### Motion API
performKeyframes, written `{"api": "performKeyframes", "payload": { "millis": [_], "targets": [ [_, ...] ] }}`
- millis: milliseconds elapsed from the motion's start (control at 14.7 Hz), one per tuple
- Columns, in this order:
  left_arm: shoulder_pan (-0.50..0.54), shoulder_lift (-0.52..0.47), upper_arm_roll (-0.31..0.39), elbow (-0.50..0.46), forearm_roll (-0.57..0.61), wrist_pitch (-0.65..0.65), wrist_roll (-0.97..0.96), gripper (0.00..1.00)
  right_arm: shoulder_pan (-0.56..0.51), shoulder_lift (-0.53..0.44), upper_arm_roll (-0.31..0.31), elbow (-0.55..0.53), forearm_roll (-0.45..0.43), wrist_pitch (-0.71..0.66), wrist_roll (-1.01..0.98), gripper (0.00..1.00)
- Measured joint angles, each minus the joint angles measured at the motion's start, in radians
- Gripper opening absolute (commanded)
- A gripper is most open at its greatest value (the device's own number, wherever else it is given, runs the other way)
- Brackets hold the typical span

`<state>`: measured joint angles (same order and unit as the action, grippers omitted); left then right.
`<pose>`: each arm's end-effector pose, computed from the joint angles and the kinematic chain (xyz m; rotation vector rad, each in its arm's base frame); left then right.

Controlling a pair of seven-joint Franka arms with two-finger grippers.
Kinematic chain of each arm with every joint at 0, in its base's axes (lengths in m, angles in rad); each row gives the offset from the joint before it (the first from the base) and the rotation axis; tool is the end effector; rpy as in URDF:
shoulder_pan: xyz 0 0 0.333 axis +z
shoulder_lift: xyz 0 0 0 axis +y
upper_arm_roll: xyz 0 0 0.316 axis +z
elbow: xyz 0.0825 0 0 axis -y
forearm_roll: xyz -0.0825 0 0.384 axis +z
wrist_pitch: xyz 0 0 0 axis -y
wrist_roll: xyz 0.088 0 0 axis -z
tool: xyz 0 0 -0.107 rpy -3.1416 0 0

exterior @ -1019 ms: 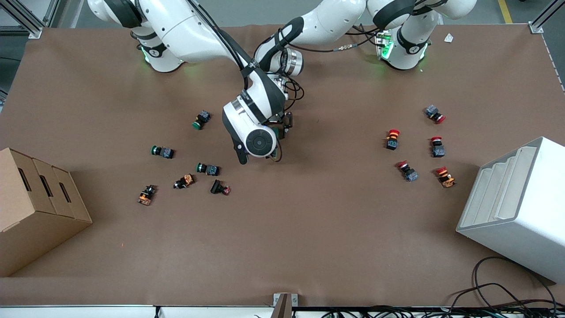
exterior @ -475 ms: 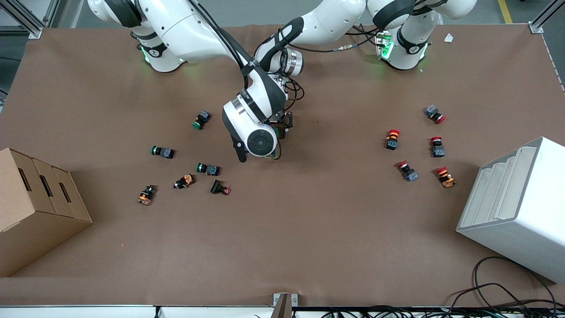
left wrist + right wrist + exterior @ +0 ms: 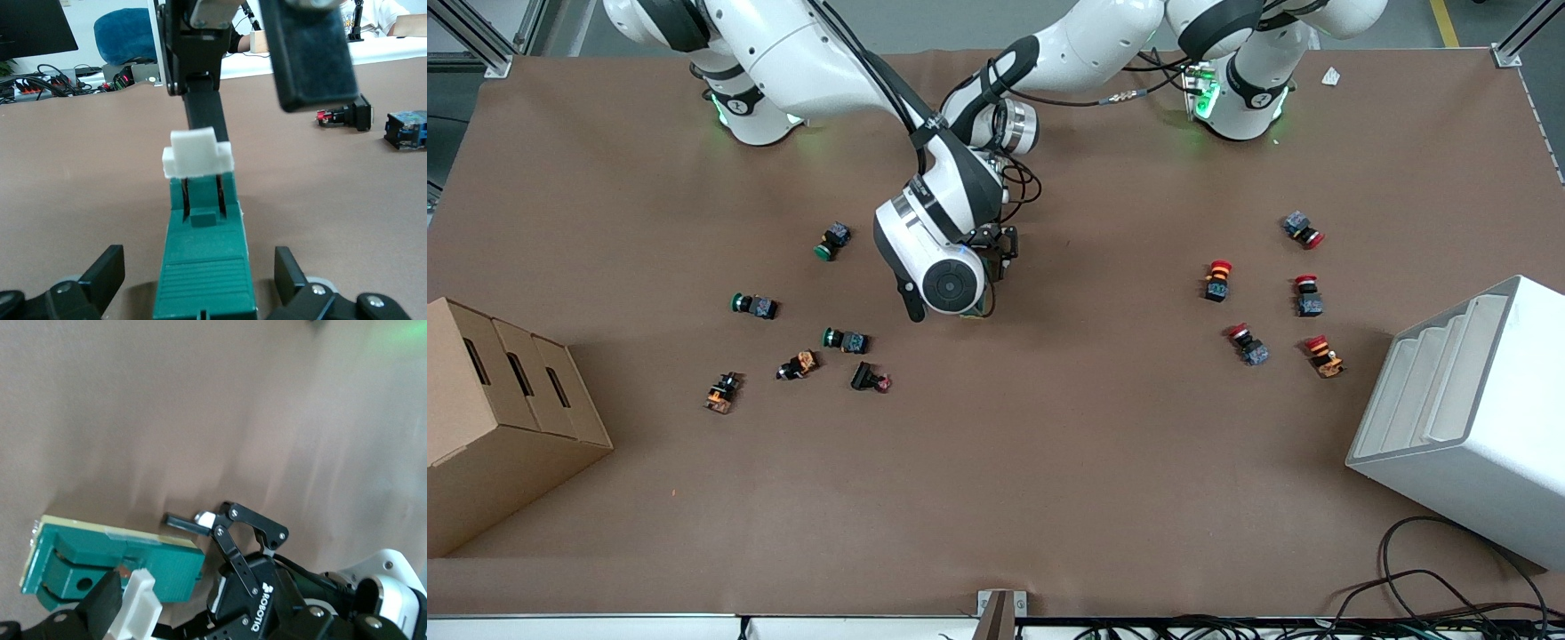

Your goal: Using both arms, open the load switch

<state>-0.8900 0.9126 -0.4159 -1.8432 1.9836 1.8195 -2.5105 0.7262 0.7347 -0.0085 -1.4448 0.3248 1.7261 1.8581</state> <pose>0.2340 -0.5590 0.0611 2.5611 -0.2219 1.7991 0.4850 0.4636 0.2293 2.2070 -1.6170 -0.5765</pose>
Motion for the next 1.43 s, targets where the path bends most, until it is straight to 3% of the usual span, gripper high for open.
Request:
{"api": "performKeyframes", "payload": {
  "millis": [1426],
  "targets": [
    [-0.01,0.014,0.001,0.021,0.0,0.0,0.0,0.99,0.052,0.005,0.0,-0.054,0.008,0.046,0.002,1.0]
  ]
}}
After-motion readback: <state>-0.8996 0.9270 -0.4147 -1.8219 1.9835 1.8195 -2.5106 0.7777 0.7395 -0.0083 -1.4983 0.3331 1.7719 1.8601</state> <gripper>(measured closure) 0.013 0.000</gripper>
